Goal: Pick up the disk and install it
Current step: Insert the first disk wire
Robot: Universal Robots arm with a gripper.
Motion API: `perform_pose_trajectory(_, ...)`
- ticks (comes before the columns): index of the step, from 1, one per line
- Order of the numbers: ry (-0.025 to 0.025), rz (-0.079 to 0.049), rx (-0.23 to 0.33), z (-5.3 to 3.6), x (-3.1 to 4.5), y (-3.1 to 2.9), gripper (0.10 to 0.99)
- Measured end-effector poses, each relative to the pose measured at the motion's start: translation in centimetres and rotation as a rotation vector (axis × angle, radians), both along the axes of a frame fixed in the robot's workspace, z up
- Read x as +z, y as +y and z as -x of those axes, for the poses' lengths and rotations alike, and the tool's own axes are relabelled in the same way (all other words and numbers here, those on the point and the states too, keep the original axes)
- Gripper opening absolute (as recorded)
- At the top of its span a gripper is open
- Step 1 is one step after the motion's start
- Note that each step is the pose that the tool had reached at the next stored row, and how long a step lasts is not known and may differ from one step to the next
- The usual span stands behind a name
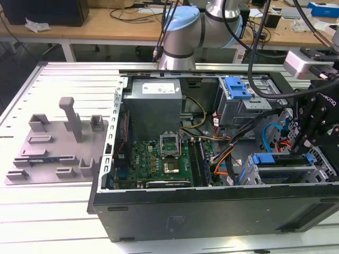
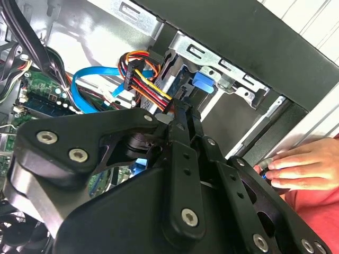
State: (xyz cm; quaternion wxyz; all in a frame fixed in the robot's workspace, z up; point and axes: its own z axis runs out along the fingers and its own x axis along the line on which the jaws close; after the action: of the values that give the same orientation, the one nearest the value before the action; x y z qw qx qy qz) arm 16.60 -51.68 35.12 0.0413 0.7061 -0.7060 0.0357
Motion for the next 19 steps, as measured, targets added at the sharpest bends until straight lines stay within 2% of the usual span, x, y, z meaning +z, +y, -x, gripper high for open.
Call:
perform_pose_trajectory(3, 0.0000, 0.000, -0.001, 0.00, -0.01, 0.16, 0.165)
perform_pose_trajectory(19, 0.0000, 0.001, -0.001, -0.07, -0.24, 0.13, 0.165)
